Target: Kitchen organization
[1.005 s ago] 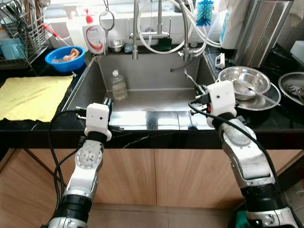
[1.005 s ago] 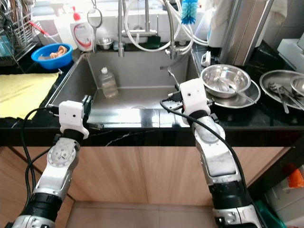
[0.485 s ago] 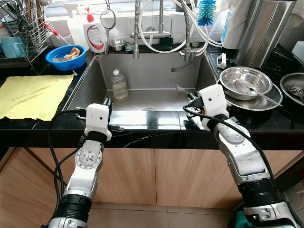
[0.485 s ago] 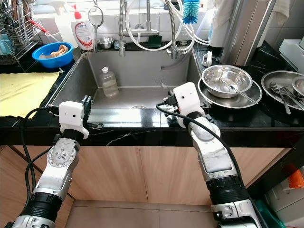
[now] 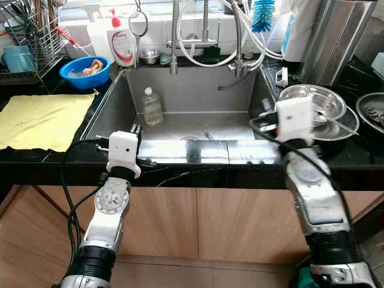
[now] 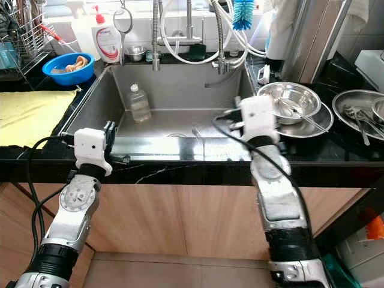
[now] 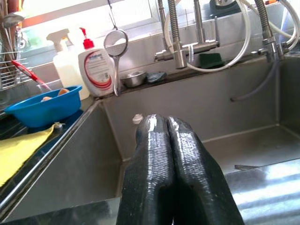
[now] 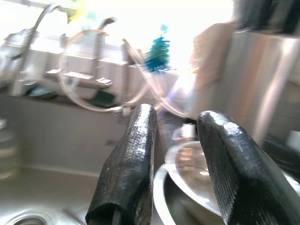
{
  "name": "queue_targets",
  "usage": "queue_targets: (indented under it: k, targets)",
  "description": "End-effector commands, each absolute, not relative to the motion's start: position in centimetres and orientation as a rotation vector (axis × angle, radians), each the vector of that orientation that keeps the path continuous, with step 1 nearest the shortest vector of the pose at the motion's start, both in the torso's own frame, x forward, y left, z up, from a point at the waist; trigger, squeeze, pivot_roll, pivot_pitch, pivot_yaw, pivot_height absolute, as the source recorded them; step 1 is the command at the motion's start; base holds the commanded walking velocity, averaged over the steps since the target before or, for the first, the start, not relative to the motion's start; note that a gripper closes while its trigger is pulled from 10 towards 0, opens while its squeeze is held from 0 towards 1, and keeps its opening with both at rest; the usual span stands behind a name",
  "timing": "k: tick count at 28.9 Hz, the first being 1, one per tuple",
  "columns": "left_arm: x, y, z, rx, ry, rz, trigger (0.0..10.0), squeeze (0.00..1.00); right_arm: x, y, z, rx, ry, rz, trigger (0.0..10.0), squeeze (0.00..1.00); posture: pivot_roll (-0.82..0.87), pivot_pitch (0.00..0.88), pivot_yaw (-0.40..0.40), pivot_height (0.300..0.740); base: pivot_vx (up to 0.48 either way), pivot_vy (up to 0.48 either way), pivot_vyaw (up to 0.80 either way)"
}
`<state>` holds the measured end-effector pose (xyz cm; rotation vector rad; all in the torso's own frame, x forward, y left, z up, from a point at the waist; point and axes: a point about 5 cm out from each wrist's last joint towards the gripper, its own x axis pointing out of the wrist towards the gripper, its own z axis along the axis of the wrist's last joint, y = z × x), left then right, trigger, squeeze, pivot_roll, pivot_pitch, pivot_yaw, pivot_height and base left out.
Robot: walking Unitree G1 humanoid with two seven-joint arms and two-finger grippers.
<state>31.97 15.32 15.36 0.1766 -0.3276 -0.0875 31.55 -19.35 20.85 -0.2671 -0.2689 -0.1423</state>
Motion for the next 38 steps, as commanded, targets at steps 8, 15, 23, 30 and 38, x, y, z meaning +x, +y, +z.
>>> queue_targets:
  k: [8,15,23,30,38]
  targets:
    - [32.2,15.6,15.5,0.185,-0.326,-0.087,10.0,0.0,28.9,-22.4,21.9,-0.266,-0.359,-0.355,10.0,1.0,-0.25,0.0,0.05,0.731,0.0,0.0,0.0]
    - [32.1,15.6,15.4,0.189,-0.32,-0.091,10.0,0.0,28.3,-23.2,22.3,-0.269,-0.38,-0.403,10.0,1.0,-0.25,0.0,0.051,0.731,0.0,0.0,0.0]
    - [32.1,15.6,15.3,0.189,-0.319,-0.089,10.0,0.0,28.0,-24.2,21.3,-0.145,-0.332,-0.455,10.0,1.0,-0.25,0.0,0.05,0.731,0.0,0.0,0.0]
    - [32.0,15.6,15.3,0.189,-0.317,-0.089,10.0,0.0,28.1,-24.9,20.5,-0.048,-0.294,-0.461,10.0,1.0,-0.25,0.0,0.05,0.731,0.0,0.0,0.0]
    - [32.0,15.4,15.2,0.186,-0.315,-0.093,10.0,0.0,28.3,-24.8,19.8,0.022,-0.264,-0.411,10.0,0.0,-0.25,0.0,0.048,0.731,0.0,0.0,0.0]
